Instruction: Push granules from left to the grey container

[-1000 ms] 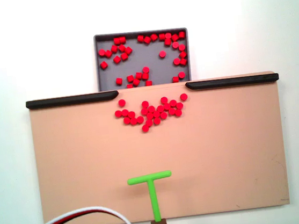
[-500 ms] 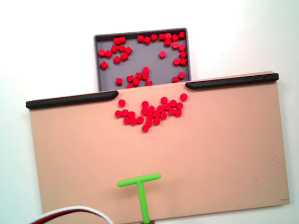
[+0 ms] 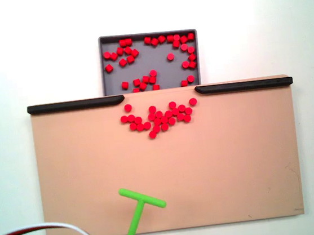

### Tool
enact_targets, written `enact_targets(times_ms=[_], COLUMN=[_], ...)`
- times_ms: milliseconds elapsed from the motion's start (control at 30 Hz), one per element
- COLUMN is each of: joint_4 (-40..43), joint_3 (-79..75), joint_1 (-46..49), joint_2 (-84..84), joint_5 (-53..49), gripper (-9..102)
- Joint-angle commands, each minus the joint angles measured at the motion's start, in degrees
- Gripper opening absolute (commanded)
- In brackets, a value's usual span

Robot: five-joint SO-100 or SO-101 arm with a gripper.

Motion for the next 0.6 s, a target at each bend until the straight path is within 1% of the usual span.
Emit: enact_targets(times_ms=[0, 133, 267, 467, 567], joint_4=[0.3, 0.3, -2.5, -2.6, -2.6], joint_3=[-1.8, -1.8, -2.1, -8.3, -14.6], joint_1=[-0.5, -2.2, -4.1, -5.5, -6.9], joint_2=[0.8, 0.2, 0.4, -8.4, -14.4], joint_5=[9.4, 19.5, 28.2, 42.2, 48.5], gripper=[0, 0, 0, 0, 0])
